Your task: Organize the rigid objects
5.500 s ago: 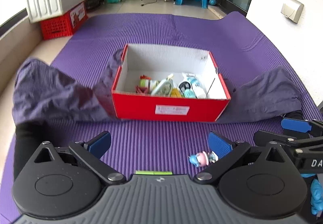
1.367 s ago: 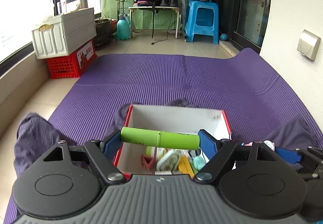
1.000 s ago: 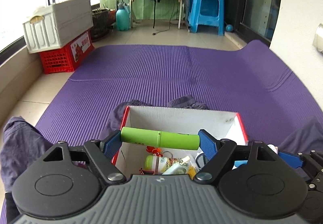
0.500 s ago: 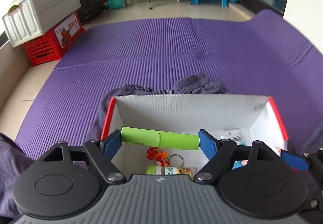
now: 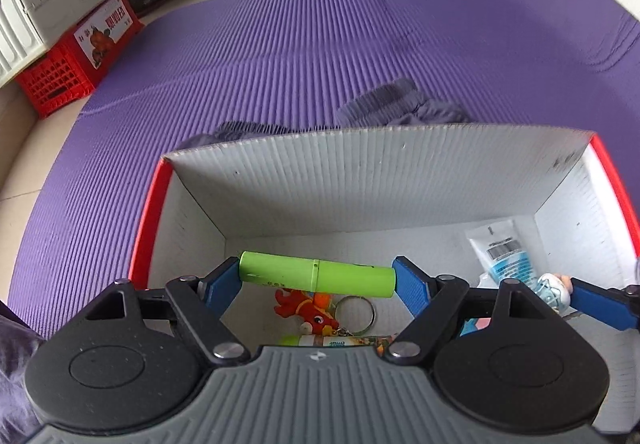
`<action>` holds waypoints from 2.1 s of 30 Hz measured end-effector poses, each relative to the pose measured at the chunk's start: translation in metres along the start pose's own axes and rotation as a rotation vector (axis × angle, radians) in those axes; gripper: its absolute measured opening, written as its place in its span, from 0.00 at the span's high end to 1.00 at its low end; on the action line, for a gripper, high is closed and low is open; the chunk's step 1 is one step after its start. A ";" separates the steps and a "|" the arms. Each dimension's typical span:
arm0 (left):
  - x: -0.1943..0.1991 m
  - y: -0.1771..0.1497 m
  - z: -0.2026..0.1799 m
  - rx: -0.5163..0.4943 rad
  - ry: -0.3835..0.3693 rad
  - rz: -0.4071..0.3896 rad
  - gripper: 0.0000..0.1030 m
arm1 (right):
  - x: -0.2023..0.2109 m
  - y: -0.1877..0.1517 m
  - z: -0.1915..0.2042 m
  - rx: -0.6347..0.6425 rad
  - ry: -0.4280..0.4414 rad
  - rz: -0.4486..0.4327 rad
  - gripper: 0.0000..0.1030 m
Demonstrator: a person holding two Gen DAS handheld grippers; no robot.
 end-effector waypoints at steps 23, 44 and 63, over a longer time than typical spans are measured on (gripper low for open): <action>-0.018 -0.014 0.002 0.017 -0.008 0.173 0.21 | -0.001 0.003 0.000 -0.003 0.040 0.018 0.23; 0.073 -0.007 -0.001 0.071 -0.016 0.073 0.12 | 0.093 0.015 -0.024 -0.107 0.059 -0.103 0.10; 0.209 -0.020 0.011 0.076 -0.006 -0.121 0.11 | 0.193 0.007 -0.022 -0.187 0.130 -0.223 0.00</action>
Point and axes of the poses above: each gripper's, at about its wrist camera, not at the fingertips, and x roughly against the way its jaws point, z to its left, y to its top, the point moved 4 cm from there along -x, roughly the way its jaws point, and after that the axes turned 15 degrees about -z, right-handed, at the moved point
